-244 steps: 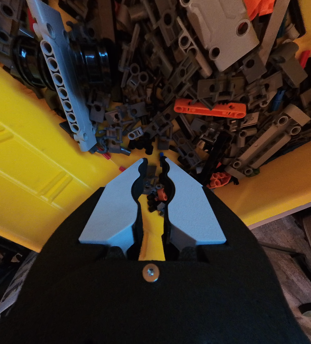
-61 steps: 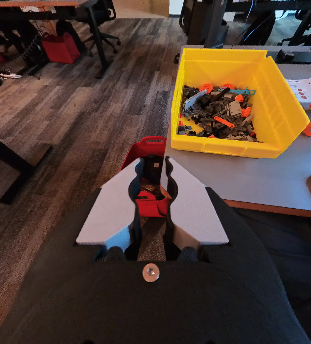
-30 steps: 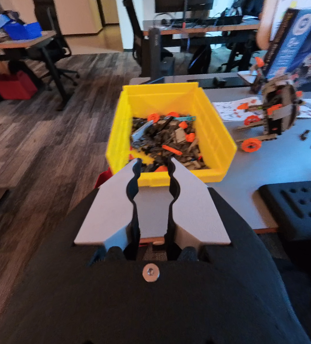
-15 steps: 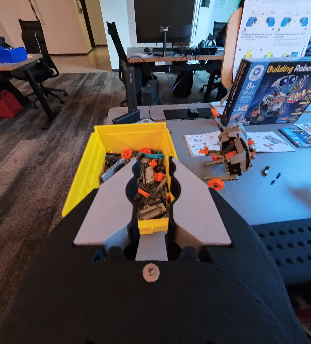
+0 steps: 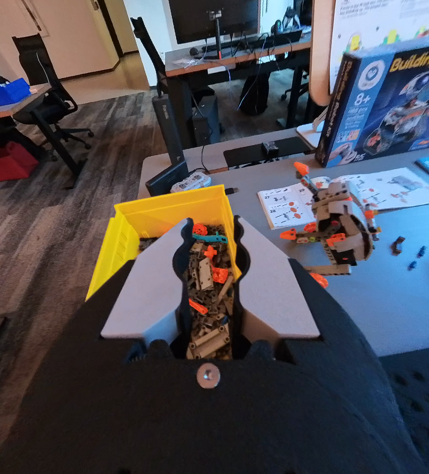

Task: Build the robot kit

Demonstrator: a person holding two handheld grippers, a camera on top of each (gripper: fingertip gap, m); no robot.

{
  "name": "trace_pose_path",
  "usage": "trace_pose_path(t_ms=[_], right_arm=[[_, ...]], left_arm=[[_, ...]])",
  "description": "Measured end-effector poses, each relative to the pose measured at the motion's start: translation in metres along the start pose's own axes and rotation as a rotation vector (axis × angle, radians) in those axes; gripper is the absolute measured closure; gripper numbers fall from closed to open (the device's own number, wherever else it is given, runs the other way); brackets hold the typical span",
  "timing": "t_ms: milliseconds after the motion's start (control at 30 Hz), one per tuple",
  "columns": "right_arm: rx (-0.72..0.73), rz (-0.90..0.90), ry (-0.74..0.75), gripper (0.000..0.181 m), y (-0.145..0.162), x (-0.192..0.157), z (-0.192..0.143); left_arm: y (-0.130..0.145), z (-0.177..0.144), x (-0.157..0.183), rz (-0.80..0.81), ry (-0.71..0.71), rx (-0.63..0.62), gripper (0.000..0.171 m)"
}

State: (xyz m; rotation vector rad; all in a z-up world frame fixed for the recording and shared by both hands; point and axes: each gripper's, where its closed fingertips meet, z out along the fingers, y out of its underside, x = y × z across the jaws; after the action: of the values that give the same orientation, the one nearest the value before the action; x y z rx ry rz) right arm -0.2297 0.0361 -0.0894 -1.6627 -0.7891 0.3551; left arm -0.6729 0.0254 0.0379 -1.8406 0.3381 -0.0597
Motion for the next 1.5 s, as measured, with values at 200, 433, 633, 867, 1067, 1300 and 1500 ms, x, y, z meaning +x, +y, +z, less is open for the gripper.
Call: trace_pose_path(t_ms=[200,433,633,867,1067,1300,1500], right_arm=[[-0.055,-0.016,0.012,0.158,0.009,0.002,0.004],[-0.093,-0.07,0.021,0.157,0.012,-0.001,0.006],[-0.12,-0.134,0.056,0.157,0.017,0.005,0.007],[-0.127,-0.164,0.104,0.158,0.02,0.016,0.003],[-0.175,-0.241,0.202,0.158,0.028,0.039,0.003],[-0.172,-0.262,0.274,0.158,0.021,0.044,0.0],[0.079,-0.086,0.3,0.157,-0.045,0.019,0.006]], left_arm=[[0.005,0.028,-0.028,0.158,-0.13,-0.108,0.136],[0.057,0.031,-0.057,0.185,-0.179,-0.288,0.133],[0.089,0.019,-0.09,0.199,-0.251,-0.367,0.129],[0.089,0.007,-0.097,0.231,-0.235,-0.399,0.128],[0.115,0.013,-0.098,0.232,-0.027,-0.622,0.093],[0.147,0.022,-0.084,0.315,0.288,-0.784,0.121],[0.187,0.003,-0.048,0.343,0.634,-1.098,0.106]])
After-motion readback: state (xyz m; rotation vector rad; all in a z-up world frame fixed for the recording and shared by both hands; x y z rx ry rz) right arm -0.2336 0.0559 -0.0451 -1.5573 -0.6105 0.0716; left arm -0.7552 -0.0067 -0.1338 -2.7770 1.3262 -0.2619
